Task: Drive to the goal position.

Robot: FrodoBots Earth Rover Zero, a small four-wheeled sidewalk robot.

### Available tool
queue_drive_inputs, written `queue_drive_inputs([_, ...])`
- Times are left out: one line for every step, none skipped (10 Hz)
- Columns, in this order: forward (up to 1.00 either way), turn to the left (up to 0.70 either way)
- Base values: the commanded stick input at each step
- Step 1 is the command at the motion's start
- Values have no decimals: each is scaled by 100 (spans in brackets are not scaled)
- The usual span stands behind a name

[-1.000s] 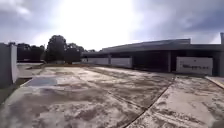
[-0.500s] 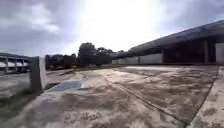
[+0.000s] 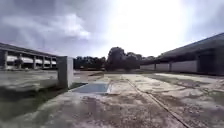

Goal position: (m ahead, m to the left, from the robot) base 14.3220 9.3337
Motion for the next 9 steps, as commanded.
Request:
queue_drive_inputs([70, 35])
queue_drive_inputs([70, 35])
queue_drive_inputs([70, 35])
queue_drive_inputs([70, 35])
queue_drive_inputs([70, 35])
queue_drive_inputs([70, 7])
queue_drive_inputs([12, 0])
queue_drive_inputs([0, 0])
queue_drive_inputs([0, 0])
